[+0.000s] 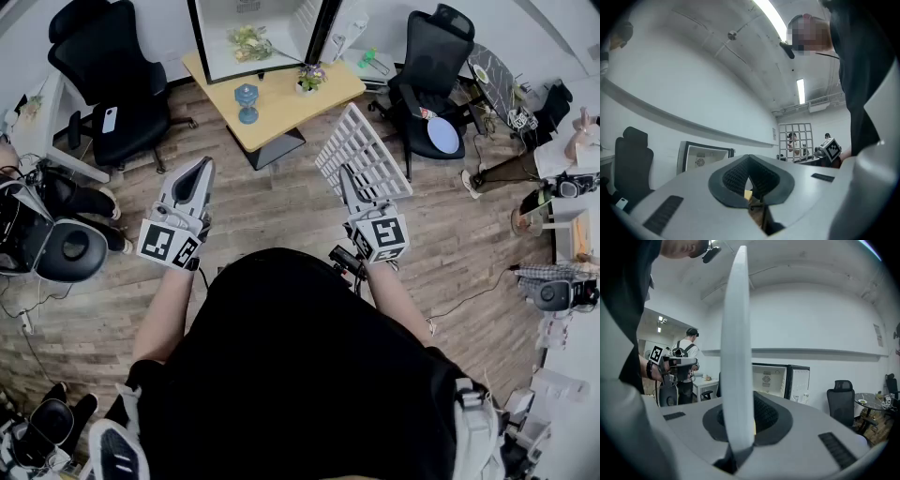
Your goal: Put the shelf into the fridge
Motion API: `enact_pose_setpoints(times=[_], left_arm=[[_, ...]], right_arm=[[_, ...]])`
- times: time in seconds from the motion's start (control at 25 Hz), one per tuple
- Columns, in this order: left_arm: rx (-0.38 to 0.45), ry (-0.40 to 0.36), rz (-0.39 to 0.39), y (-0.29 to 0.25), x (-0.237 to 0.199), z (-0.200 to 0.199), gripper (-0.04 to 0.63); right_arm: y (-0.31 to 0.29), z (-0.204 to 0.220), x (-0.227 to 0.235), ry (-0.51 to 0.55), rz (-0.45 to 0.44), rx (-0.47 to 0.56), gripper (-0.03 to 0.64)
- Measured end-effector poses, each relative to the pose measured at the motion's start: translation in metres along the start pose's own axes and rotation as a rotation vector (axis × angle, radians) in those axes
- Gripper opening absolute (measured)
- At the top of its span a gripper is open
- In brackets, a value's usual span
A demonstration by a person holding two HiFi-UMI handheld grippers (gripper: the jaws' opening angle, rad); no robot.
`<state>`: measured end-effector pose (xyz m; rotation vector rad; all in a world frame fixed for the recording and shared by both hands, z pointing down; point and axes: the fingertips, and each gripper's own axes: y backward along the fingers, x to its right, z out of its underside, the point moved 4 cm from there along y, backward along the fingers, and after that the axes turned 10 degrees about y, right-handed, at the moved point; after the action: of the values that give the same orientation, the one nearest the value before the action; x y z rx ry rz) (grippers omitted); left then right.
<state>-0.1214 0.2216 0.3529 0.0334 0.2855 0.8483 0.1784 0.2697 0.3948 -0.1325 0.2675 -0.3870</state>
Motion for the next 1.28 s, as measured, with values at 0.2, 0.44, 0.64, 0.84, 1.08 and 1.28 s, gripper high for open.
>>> enact_pose_setpoints(times=[0.2,0.44,0.64,0.84,1.08,1.28], left_arm=[[-0.010,-0.006,0.005,0.003,-0.004,0.001,0.018],[-0.006,-0.001,0.015,0.006,-0.010,-0.001,0.018],[-0.002,0.027,0.026,0.008,-0.012,0.001,0.018],[0.001,0.033,0.049,0.008,-0.013,-0.001,0.018],[0.011,0.027,0.069,0.014,-0.017,-0.008,0.018],[0.017,0.029,0.086,0.023,-0.025,-0.014,0.018]], right_arm=[[-0.004,-0.002,-0.006,0.006,0.008,-0.006,0.048],[0.000,-0.005,-0.013,0.010,0.031,-0.009,0.048],[0.002,-0.007,-0.020,-0.016,0.034,0.004,0.048],[0.000,-0.015,-0.029,-0.007,0.048,0.016,0.048],[-0.002,-0.024,-0.040,-0.013,0.070,0.024,0.048],[-0.007,-0.033,-0.057,-0.016,0.082,0.036,0.048]])
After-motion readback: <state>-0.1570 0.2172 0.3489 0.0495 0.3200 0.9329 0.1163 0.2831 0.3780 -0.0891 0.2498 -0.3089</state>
